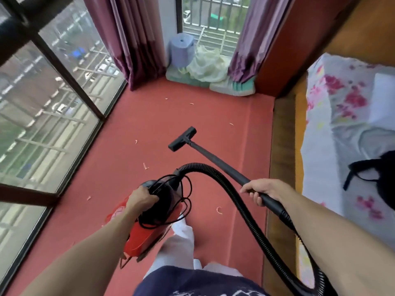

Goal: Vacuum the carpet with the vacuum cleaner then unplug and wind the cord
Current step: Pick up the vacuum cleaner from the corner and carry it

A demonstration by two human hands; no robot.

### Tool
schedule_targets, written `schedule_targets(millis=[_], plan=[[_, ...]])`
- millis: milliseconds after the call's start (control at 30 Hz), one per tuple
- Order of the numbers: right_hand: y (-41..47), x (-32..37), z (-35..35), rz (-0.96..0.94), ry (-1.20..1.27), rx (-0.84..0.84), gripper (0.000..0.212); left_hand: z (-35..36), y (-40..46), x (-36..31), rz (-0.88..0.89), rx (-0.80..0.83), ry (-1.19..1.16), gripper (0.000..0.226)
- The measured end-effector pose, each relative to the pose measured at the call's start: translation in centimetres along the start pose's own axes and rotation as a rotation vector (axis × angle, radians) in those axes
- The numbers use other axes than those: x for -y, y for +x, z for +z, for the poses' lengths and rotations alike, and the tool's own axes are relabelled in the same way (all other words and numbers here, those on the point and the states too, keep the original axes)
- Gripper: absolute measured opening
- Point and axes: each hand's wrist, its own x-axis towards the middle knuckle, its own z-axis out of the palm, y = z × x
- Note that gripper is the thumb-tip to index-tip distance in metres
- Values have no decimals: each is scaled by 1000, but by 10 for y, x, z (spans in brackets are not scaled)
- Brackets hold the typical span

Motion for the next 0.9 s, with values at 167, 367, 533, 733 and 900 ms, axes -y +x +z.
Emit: schedule_targets(millis=[167,367,533,733,900], plan=[[7,37,-38,41,79,14,29,-15,50,-45,44,27,38,25],[12,87,-91,53,60,10,30,-24,90,-103,100,53,140,33],[25,143,-142,36,-54,54,30,-26,117,-150,43,20,149,47],[61,248,-195,-2,-192,107,31,-19,129,-225,-152,-85,64,43],[61,336,-204,-87,-348,119,31,-18,126,-283,-293,-209,-174,39]])
